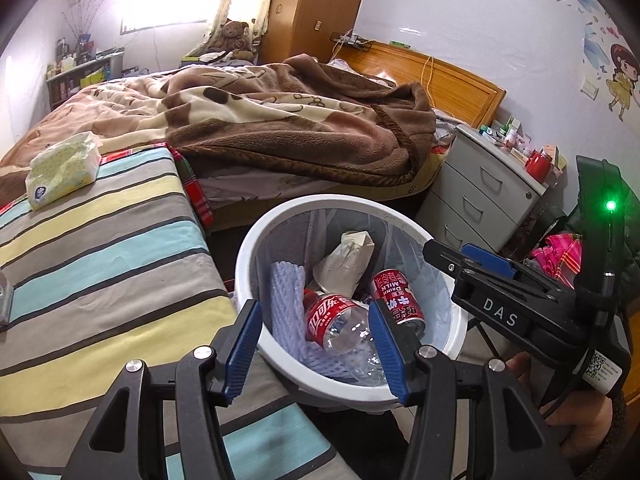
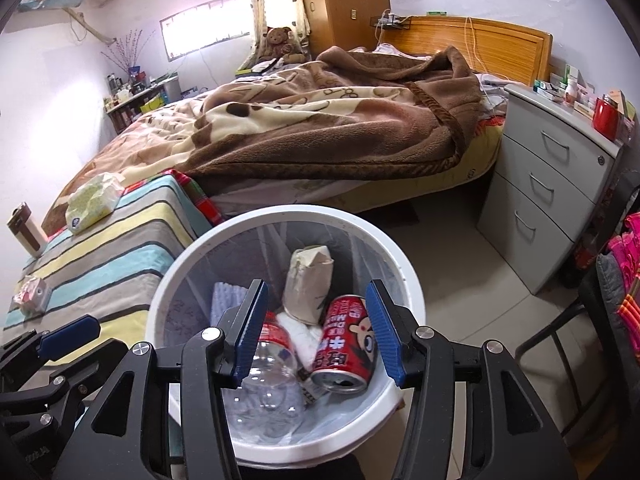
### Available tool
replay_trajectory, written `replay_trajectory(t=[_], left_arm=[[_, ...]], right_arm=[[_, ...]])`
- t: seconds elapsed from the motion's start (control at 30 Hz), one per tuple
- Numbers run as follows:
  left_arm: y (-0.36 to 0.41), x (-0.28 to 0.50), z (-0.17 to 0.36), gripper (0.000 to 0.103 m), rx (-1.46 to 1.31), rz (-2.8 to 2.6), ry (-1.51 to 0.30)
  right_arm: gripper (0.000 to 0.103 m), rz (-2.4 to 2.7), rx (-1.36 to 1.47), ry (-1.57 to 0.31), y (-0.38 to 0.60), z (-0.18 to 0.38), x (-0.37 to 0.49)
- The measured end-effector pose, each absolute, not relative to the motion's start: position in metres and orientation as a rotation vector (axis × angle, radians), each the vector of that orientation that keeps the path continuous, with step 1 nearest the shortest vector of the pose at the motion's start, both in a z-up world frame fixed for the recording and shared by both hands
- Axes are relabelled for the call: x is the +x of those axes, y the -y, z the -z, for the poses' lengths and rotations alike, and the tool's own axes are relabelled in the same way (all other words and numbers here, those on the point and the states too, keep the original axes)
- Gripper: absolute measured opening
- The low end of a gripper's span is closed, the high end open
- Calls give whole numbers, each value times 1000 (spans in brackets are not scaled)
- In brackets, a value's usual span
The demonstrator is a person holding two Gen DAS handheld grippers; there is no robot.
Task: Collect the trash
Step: 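Open both grippers to drop the cloth bag and foam sleeve into the wastebasket, then move both open grippers from the wastebasket back over the bedspread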
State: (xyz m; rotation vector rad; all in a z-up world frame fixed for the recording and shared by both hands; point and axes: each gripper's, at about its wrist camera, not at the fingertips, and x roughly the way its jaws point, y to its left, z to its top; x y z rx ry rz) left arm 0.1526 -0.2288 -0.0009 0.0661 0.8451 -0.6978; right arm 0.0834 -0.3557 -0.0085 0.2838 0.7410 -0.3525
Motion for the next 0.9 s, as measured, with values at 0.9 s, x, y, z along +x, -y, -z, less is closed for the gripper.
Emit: replay_trajectory(t=[0.9], left_arm=[[114, 172, -10, 58, -41, 496, -787]], right_arm=[[68, 101, 299, -653, 283, 4, 109]])
